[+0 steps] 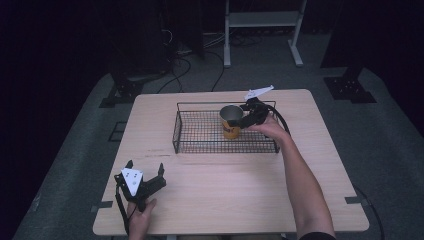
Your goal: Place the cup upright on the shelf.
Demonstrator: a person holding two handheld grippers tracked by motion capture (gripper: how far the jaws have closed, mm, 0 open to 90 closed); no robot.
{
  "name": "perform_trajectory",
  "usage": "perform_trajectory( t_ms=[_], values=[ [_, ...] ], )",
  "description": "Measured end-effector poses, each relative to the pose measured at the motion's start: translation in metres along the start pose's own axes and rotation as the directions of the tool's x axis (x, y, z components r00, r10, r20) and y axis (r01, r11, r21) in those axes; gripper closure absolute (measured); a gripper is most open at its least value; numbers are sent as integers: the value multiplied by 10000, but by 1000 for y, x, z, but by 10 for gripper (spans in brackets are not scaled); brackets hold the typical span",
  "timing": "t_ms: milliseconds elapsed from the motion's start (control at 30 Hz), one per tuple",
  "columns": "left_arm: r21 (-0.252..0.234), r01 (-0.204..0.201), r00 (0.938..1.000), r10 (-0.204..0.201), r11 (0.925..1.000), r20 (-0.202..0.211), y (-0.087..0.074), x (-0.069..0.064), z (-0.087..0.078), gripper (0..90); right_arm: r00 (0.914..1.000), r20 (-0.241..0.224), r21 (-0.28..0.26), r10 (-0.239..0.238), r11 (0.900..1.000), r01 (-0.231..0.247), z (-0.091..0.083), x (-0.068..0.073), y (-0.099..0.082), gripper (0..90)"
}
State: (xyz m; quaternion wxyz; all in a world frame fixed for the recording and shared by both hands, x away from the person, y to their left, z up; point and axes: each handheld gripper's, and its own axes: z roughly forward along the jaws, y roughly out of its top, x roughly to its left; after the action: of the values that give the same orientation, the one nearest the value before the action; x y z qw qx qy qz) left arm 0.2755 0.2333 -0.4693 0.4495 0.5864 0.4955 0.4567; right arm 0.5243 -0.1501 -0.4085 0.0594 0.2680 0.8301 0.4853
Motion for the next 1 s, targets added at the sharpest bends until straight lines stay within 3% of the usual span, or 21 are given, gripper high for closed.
perform_trajectory(
  t_ms=[267, 1000],
  values=[
    [-1, -5, 10000, 5, 10000, -1, 0, 0, 0, 0, 10000, 86, -220, 0, 9998, 1, -11, 0, 3, 0],
    [-2, 27, 9999, -27, 10000, -109, 0, 0, 1, 0, 9993, -342, -913, -159, 9957, 127, -42, 11, 7, 0]
  ],
)
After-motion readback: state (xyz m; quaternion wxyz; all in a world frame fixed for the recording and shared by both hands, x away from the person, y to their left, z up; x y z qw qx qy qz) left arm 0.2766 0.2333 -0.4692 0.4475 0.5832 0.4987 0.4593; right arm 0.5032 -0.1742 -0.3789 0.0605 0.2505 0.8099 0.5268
